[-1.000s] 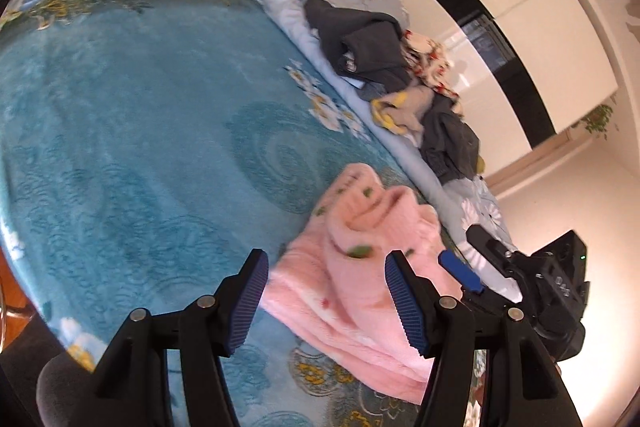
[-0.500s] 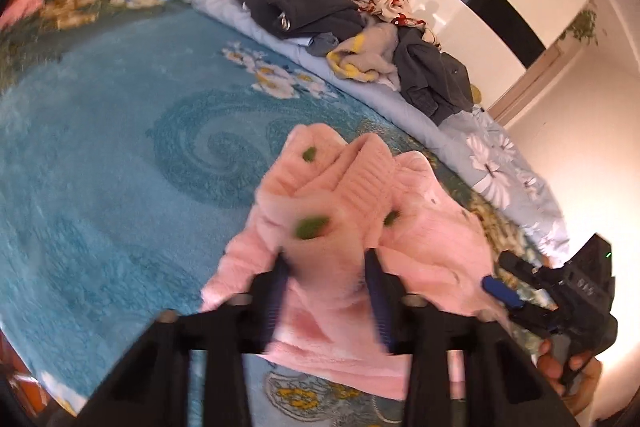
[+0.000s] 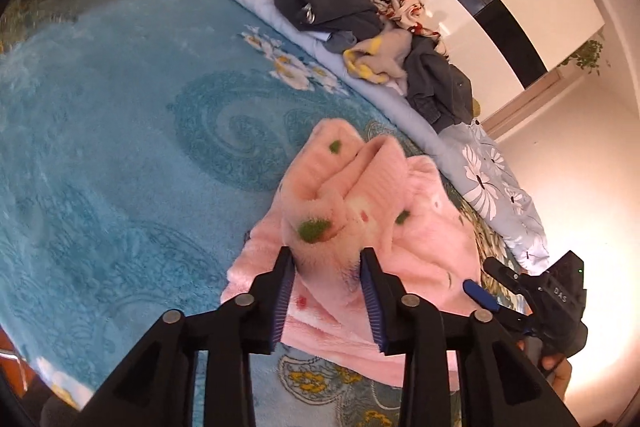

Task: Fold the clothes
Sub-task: 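Grasp the towel's folded edge with the left tool and lift it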

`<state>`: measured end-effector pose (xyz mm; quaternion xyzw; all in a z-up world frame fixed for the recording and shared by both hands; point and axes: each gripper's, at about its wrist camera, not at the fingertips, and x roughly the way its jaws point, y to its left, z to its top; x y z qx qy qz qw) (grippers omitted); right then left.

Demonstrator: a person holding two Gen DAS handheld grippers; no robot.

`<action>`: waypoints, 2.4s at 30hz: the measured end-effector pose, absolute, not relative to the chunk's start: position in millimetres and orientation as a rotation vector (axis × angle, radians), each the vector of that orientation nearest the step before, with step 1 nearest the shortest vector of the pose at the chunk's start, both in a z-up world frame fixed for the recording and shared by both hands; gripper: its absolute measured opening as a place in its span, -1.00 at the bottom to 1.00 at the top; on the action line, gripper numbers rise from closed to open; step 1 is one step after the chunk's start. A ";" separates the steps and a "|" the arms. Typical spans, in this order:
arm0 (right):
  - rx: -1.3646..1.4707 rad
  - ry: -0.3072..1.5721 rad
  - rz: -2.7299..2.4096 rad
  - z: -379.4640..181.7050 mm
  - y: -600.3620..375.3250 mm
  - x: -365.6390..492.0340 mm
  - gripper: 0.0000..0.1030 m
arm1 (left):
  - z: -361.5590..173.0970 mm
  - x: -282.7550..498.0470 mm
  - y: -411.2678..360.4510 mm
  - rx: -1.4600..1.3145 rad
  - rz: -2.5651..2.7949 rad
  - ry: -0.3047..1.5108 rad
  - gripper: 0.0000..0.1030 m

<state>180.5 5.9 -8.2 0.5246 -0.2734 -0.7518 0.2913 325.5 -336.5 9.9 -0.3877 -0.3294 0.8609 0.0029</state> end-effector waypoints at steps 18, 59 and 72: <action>1.358 -0.738 -2.018 1.2 21.4 174.6 0.15 | -2.1 173.1 -292.1 -1.525 2.391 -0.468 0.30; 1.327 -0.653 -2.056 8.4 25.8 175.8 0.15 | -23.9 219.9 -352.7 -1.523 2.498 -0.706 0.01; 1.367 -0.695 -2.073 -2.1 39.6 174.9 0.15 | -16.0 193.1 -338.7 -1.509 2.523 -0.488 -0.44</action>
